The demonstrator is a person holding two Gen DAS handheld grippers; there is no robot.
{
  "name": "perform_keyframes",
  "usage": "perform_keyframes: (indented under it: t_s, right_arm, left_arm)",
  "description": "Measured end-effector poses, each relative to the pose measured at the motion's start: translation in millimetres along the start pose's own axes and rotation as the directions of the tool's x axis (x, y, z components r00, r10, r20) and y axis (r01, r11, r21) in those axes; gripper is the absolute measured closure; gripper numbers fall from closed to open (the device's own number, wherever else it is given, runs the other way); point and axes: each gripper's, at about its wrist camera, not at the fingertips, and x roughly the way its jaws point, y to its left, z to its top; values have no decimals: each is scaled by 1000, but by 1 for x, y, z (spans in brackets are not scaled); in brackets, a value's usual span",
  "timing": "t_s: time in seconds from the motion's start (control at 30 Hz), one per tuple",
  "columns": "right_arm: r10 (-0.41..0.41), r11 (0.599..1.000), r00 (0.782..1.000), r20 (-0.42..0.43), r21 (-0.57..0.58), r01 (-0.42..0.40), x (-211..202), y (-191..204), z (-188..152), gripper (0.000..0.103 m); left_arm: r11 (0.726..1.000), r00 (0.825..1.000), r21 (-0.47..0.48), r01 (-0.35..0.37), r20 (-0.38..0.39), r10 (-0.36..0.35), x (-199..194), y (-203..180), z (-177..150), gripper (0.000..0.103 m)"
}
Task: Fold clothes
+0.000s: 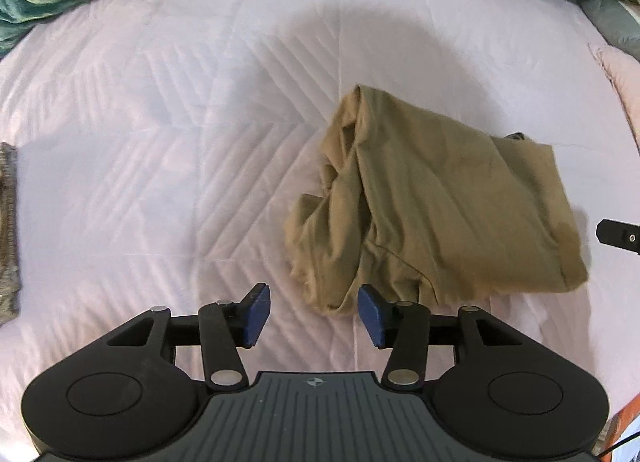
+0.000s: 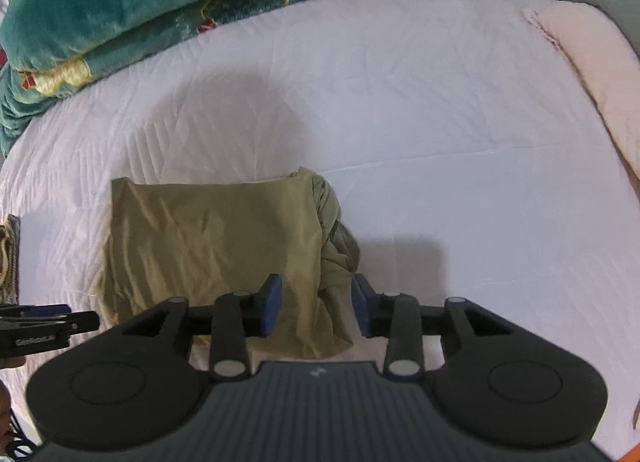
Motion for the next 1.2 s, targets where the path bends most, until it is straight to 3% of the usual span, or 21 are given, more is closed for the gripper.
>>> perform_keyframes:
  t_s: [0.23,0.43,0.6,0.83,1.2]
  right_arm:
    - [-9,999,999,35,37,7,-55,21,-11,59]
    - [-30,999,997,67,32,28,-119,63,-19,54]
    - [-67,998,991,115,-8,68,-168,93,-14,47]
    - [-101,994,978,185,-11,104,-200,116,-6,44]
    - [-104,992,971,217,-51,118,-218,120,1,43]
  left_arm:
    - [999,999,31,-15,45,14,-72,21,-1,43]
    - [998,998,59,-1,62,-3,-141,42,-10,39]
    - [996,990,89,18,136,-30,-189,52,-8,39]
    - [992,973,126,32,222,-60,-219,38,8,38]
    - [996,967,84,17,253,-38,-231,41,7,38]
